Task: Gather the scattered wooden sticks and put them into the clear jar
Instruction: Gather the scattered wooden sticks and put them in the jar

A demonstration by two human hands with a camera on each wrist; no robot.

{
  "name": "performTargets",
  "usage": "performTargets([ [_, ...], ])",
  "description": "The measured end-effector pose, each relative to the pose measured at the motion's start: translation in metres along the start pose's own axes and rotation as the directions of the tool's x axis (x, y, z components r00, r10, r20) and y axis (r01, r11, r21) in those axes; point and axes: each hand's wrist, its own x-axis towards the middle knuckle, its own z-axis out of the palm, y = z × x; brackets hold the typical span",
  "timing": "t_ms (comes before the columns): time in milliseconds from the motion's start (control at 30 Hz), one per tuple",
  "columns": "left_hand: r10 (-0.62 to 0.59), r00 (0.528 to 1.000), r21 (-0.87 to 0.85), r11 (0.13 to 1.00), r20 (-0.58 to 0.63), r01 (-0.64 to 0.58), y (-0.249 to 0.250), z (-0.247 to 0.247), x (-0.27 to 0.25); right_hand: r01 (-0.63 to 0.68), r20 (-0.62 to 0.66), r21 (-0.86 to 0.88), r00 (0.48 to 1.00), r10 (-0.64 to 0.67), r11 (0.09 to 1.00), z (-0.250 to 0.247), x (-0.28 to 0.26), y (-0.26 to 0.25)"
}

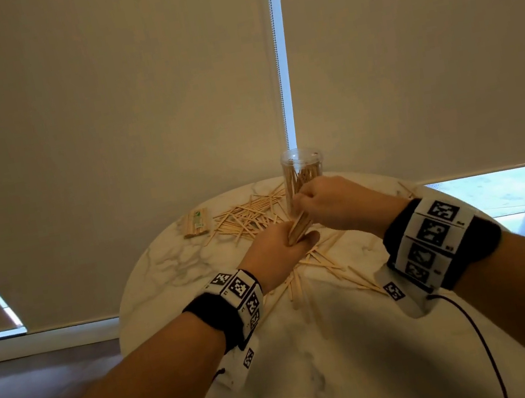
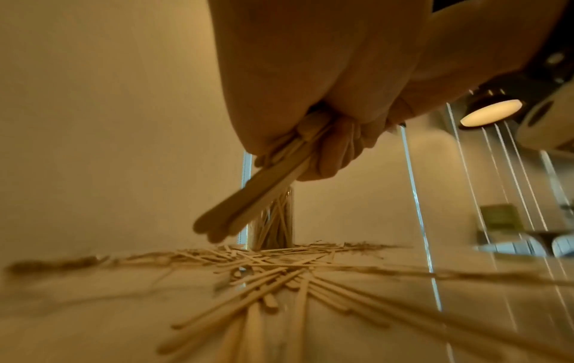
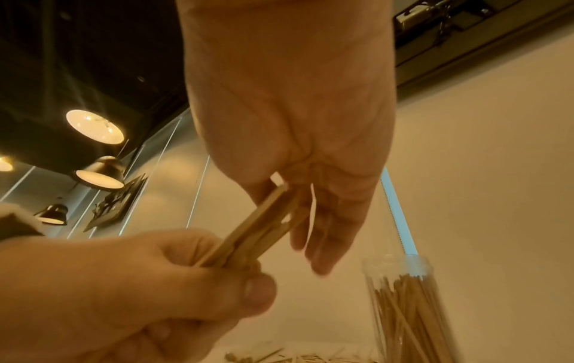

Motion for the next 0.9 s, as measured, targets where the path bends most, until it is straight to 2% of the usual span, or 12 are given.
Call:
performTargets([
  [67,0.006,0.999,0.146,0.989,0.045,-0.012,0.000,-0.001,-0.001,0.067,-0.076,-0.104,0.994,-0.075,0.992,0.002,-0.001,0.004],
  [100,0.000,0.999,0.152,0.988,0.055,-0.008,0.001,-0.002,0.000,0.104,-0.050,-0.198,0.992,-0.116,0.975,0.005,-0.001,0.002],
  [167,-0.008,0.999,0.089,0.996,0.038,0.005,0.005,-0.003,0.001,0.188,0.067,-0.431,0.982,-0.176,0.883,0.017,-0.002,0.000],
  [233,-0.019,0.999,-0.020,1.000,0.026,0.020,0.010,-0.005,0.005,0.217,0.070,-0.551,0.974,-0.215,0.806,0.023,-0.002,0.001],
  [400,-0.010,0.995,-0.242,0.970,0.100,0.034,0.019,-0.013,0.007,0.222,-0.013,-0.546,0.962,-0.273,0.808,0.029,0.001,0.013],
  [500,-0.010,0.976,-0.313,0.946,0.219,0.080,0.018,-0.018,0.007,0.284,0.030,-0.599,0.942,-0.334,0.749,0.030,-0.005,0.015],
  [567,-0.044,0.960,-0.298,0.946,0.275,0.129,0.017,-0.026,0.006,0.270,0.016,-0.604,0.945,-0.328,0.749,0.025,-0.007,0.024],
  [633,-0.118,0.975,-0.149,0.978,0.186,0.146,0.008,-0.036,0.008,0.161,-0.063,-0.569,0.969,-0.238,0.806,0.017,-0.006,0.036],
  [700,-0.224,0.974,-0.141,0.965,-0.014,0.220,-0.007,-0.044,0.012,0.041,-0.133,-0.541,0.982,-0.134,0.840,0.011,-0.004,0.050],
  [767,-0.390,0.911,-0.335,0.883,-0.135,0.328,-0.022,-0.047,0.018,-0.039,-0.195,-0.494,0.979,-0.067,0.868,0.004,-0.004,0.062],
  [833,-0.555,0.831,-0.611,0.673,-0.046,0.416,-0.023,-0.045,0.020,-0.069,-0.220,-0.450,0.975,-0.035,0.891,0.001,-0.004,0.065],
  [900,-0.575,0.813,-0.810,0.432,0.092,0.398,-0.010,-0.037,0.020,-0.055,-0.197,-0.424,0.980,-0.033,0.904,0.005,-0.005,0.055],
])
